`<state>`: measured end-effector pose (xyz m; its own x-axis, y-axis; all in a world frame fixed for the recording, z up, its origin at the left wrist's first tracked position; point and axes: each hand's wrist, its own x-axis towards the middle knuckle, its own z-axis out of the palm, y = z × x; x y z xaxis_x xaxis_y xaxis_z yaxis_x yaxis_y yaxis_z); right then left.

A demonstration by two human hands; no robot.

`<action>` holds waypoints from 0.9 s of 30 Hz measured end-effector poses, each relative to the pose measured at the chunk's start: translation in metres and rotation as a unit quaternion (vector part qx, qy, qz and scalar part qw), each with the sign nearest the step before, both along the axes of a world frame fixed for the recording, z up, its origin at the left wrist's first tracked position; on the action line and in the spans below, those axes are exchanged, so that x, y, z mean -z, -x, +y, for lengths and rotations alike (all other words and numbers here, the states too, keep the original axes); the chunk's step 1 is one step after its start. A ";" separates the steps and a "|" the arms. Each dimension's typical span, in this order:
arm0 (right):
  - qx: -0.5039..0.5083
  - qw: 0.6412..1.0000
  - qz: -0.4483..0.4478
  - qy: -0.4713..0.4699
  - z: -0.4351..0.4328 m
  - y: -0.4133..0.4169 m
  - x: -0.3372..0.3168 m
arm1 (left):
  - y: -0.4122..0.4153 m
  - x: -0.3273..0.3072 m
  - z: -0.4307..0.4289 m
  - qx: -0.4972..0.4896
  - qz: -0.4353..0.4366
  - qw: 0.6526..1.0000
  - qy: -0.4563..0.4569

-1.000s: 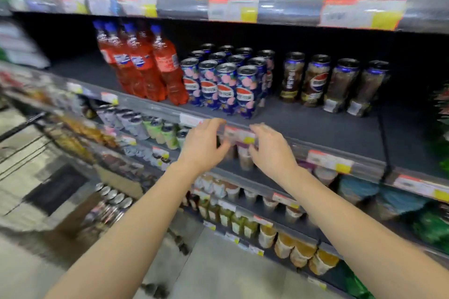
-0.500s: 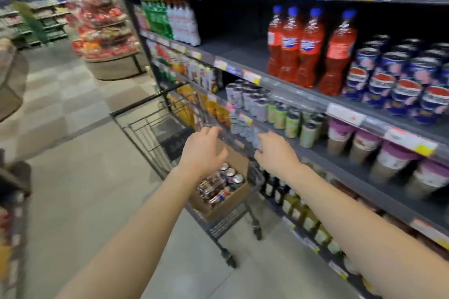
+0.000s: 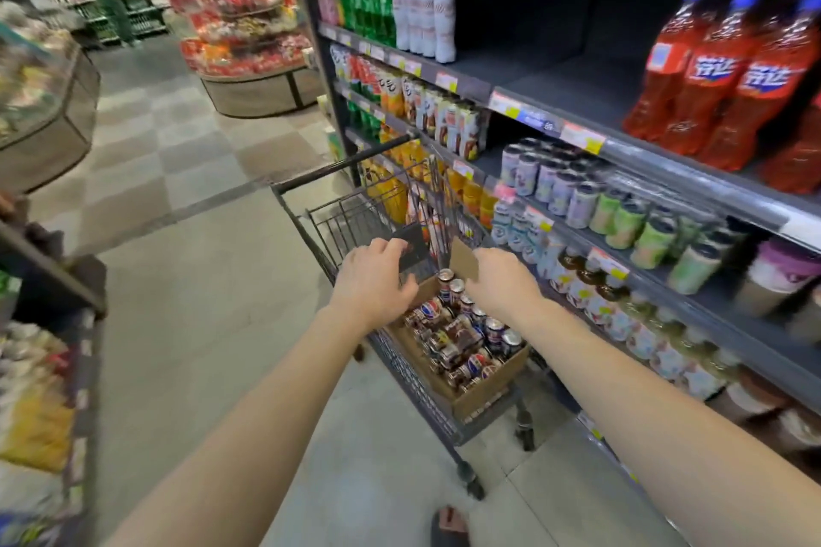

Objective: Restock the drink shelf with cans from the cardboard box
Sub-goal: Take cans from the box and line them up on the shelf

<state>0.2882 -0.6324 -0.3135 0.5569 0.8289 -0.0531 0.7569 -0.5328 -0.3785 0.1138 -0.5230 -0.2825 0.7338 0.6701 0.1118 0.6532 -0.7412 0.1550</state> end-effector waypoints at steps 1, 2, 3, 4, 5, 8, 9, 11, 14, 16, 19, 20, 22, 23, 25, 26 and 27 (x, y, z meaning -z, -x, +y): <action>0.001 1.000 0.002 0.007 0.012 -0.001 0.007 | -0.002 0.005 0.012 0.001 0.005 1.000 0.002; 0.002 1.000 0.002 0.012 0.026 -0.003 0.014 | -0.006 0.009 0.025 0.002 0.011 1.000 0.004; 0.003 1.000 0.004 0.016 0.040 -0.006 0.020 | -0.011 0.013 0.039 0.003 0.017 1.000 0.007; 0.006 1.000 0.003 0.019 0.055 -0.010 0.027 | -0.017 0.018 0.053 0.004 0.023 1.000 0.010; 0.008 1.000 0.003 0.019 0.071 -0.016 0.034 | -0.024 0.023 0.069 0.007 0.031 0.999 0.011; 0.018 1.000 0.015 0.021 0.116 -0.038 0.053 | -0.050 0.038 0.118 0.019 0.058 0.998 0.020; 0.028 0.999 0.027 0.017 0.129 -0.046 0.060 | -0.059 0.043 0.134 0.022 0.064 0.997 0.026; 0.051 0.997 0.049 0.012 0.151 -0.058 0.074 | -0.076 0.052 0.162 0.033 0.083 0.995 0.037; 0.072 0.994 0.076 0.015 0.179 -0.075 0.091 | -0.097 0.066 0.195 0.044 0.107 0.992 0.052; 0.089 0.991 0.093 0.022 0.192 -0.084 0.099 | -0.110 0.075 0.210 0.051 0.112 0.990 0.067; 0.119 0.986 0.111 0.038 0.205 -0.099 0.112 | -0.130 0.090 0.229 0.077 0.132 0.985 0.076; 0.127 0.984 0.115 0.042 0.209 -0.104 0.116 | -0.138 0.096 0.237 0.088 0.141 0.983 0.080; 0.144 0.981 0.118 0.047 0.215 -0.114 0.125 | -0.153 0.109 0.250 0.112 0.152 0.978 0.093; 0.153 0.980 0.118 0.051 0.217 -0.118 0.130 | -0.161 0.116 0.257 0.124 0.158 0.975 0.097; 0.178 0.975 0.121 0.061 0.220 -0.124 0.140 | -0.177 0.131 0.269 0.151 0.167 0.969 0.098; 0.197 0.970 0.124 0.067 0.221 -0.127 0.145 | -0.184 0.139 0.275 0.167 0.172 0.966 0.096; 0.219 0.965 0.125 0.073 0.222 -0.129 0.149 | -0.192 0.146 0.280 0.185 0.177 0.962 0.096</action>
